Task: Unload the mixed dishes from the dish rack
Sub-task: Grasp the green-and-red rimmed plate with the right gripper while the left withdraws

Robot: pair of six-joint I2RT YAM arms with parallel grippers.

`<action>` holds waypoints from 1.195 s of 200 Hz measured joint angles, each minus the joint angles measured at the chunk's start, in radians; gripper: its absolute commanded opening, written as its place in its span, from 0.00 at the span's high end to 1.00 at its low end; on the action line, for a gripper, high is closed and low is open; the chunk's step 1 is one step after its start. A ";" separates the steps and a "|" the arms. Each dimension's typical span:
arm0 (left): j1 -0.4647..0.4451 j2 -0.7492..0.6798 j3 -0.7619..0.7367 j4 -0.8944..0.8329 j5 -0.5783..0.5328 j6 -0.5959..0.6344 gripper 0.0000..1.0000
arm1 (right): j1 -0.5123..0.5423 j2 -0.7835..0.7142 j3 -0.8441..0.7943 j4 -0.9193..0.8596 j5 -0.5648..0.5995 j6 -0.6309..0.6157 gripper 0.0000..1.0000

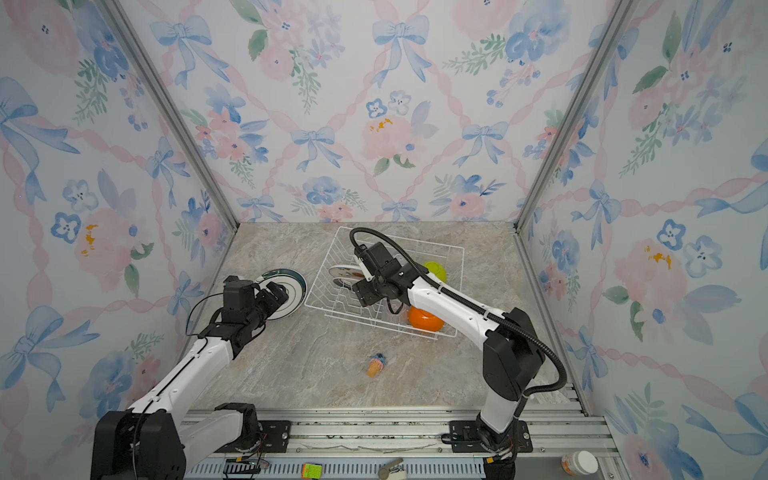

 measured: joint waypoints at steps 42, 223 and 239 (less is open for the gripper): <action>-0.022 -0.029 0.000 0.000 0.029 0.000 0.02 | 0.000 0.066 0.058 -0.013 0.005 -0.022 0.31; -0.067 -0.079 0.000 0.001 0.069 0.008 0.02 | 0.074 0.185 0.135 -0.061 0.428 -0.270 1.00; -0.071 -0.079 0.000 0.001 0.066 0.008 0.02 | 0.086 0.175 0.117 -0.037 0.444 -0.261 1.00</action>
